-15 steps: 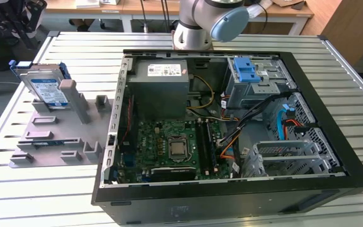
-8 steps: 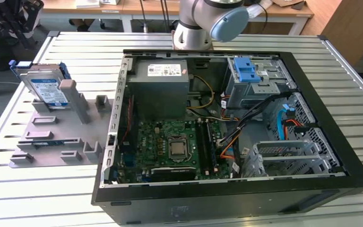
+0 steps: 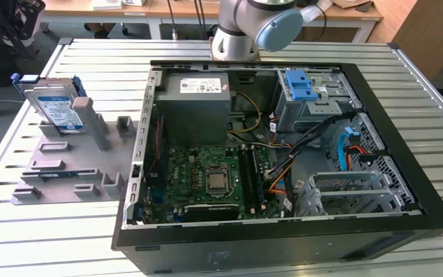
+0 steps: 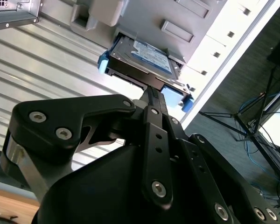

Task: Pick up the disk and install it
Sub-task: 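Reach for the disk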

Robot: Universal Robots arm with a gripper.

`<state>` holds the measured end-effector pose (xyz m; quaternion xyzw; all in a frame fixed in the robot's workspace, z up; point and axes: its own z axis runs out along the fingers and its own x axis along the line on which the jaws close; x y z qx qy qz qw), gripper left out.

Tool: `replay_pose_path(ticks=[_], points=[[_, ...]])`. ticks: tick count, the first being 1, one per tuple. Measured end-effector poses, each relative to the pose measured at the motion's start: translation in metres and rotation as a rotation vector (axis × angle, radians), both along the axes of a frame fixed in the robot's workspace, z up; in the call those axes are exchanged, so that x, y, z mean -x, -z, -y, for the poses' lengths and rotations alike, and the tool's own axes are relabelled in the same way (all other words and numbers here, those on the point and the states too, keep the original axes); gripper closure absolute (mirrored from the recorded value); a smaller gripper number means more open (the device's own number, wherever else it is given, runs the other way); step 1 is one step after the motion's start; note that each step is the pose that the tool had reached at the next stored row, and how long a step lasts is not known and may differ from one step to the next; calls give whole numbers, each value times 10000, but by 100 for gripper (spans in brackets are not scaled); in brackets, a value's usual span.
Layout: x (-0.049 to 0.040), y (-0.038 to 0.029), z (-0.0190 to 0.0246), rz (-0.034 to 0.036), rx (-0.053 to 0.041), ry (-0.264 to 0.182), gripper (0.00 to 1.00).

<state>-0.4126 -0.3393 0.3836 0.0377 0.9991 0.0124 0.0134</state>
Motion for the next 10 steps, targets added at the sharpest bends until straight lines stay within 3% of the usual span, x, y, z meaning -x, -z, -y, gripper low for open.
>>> replay_pose_path(ticks=[10], points=[[169,8,-1,0,0,0,89]])
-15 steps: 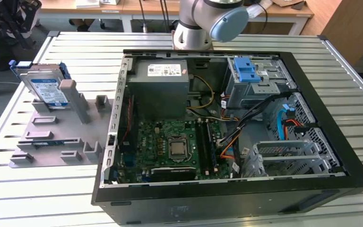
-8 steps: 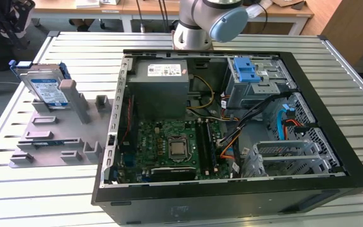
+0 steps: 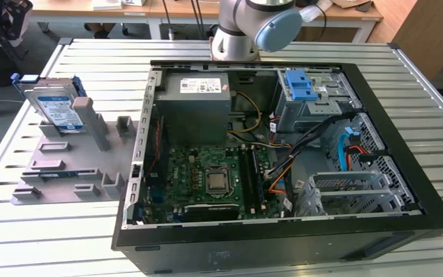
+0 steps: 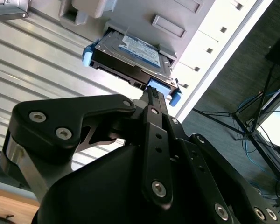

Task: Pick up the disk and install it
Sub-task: 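Reach for the disk, then pick up the disk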

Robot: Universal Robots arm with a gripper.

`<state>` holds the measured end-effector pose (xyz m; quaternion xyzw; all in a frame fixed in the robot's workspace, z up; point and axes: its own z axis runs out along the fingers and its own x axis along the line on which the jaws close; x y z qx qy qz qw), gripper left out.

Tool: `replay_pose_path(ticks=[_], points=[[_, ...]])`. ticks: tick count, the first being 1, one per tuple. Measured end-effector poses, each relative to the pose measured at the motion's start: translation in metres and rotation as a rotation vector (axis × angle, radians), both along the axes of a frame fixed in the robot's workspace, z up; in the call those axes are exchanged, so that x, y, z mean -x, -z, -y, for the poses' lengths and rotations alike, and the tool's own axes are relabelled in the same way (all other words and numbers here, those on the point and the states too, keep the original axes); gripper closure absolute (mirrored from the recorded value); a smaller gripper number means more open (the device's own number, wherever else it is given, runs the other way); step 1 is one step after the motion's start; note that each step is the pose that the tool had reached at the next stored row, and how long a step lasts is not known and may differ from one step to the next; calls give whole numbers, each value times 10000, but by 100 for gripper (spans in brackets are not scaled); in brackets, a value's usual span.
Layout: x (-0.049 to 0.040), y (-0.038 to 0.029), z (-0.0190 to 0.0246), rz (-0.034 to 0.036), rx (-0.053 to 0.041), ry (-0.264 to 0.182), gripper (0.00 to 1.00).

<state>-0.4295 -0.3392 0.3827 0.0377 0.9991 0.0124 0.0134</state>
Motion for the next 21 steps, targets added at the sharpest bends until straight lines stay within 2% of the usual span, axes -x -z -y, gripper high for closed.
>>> replay_pose_path(ticks=[13,21], points=[[10,0,0,0,0,-45,89],[10,0,0,0,0,-385,89]])
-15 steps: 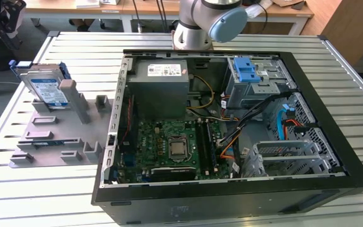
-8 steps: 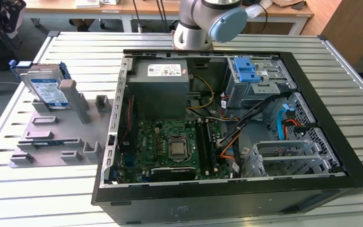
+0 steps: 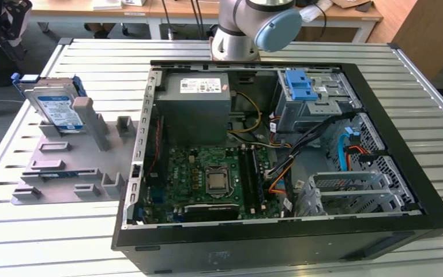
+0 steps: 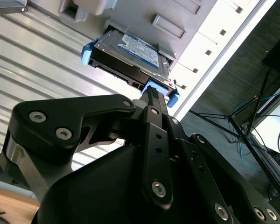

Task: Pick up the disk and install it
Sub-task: 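Pick up the disk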

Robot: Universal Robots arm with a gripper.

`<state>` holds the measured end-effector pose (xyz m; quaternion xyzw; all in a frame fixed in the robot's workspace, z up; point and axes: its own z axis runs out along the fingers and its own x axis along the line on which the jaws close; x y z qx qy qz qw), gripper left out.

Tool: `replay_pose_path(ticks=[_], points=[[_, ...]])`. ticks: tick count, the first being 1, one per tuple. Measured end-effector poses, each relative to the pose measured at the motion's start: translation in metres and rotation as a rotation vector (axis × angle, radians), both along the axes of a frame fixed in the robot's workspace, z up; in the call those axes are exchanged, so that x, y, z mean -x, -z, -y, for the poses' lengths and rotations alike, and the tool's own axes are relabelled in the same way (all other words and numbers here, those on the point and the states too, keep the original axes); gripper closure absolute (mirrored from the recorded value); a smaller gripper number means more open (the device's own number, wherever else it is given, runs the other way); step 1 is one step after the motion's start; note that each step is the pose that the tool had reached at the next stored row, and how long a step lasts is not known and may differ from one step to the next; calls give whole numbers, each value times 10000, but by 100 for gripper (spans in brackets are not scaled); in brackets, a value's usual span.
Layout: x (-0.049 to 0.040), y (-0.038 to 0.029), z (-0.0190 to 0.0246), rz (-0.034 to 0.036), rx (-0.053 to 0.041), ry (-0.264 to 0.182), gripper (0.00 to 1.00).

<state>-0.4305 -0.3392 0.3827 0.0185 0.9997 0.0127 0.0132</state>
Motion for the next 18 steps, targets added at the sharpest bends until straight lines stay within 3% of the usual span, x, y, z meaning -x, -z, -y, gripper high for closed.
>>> replay_pose_path(ticks=[10,18], points=[[0,0,0,0,0,-47,89],[0,0,0,0,0,-768,89]])
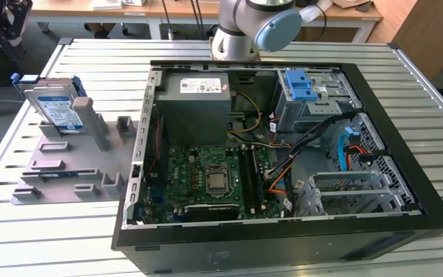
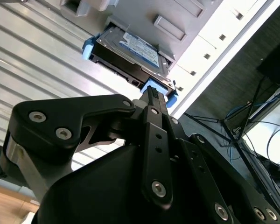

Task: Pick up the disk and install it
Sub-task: 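Pick up the disk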

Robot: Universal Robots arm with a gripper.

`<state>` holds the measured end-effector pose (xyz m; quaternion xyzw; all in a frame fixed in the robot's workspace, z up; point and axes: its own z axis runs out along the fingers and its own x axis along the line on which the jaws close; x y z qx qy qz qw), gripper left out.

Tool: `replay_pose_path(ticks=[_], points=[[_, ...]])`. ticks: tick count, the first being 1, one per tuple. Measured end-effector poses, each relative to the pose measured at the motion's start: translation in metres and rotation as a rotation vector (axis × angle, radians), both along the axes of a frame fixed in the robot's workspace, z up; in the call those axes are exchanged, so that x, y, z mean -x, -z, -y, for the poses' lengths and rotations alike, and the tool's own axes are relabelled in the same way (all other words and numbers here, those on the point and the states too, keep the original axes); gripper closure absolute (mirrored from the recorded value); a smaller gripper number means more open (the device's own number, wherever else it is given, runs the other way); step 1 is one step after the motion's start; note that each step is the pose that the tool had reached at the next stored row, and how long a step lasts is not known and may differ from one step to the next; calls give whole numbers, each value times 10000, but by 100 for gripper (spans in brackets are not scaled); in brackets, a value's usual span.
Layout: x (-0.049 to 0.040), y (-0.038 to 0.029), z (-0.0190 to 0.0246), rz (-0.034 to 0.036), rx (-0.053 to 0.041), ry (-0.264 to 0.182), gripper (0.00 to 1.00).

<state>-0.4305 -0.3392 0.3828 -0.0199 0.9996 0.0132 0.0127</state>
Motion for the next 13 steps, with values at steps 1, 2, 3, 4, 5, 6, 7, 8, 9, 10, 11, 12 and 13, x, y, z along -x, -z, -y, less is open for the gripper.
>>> replay_pose_path(ticks=[1,2,3,4,5,6,7,8,9,10,11,12,13], points=[[0,0,0,-1,0,-123,89],[0,0,0,0,0,-237,89],[0,-1,0,-1,1,-345,89],[1,0,0,0,2,-440,89],[2,1,0,1,5,-532,89],[2,0,1,0,10,-635,89],[3,0,1,0,16,-727,89],[4,0,1,-1,23,-818,89],[5,0,0,-1,27,-911,89],[5,0,0,-1,30,-1003,89],[6,0,0,-2,31,-1095,89],[6,1,0,0,32,-1196,89],[6,1,0,0,31,-1293,89]])
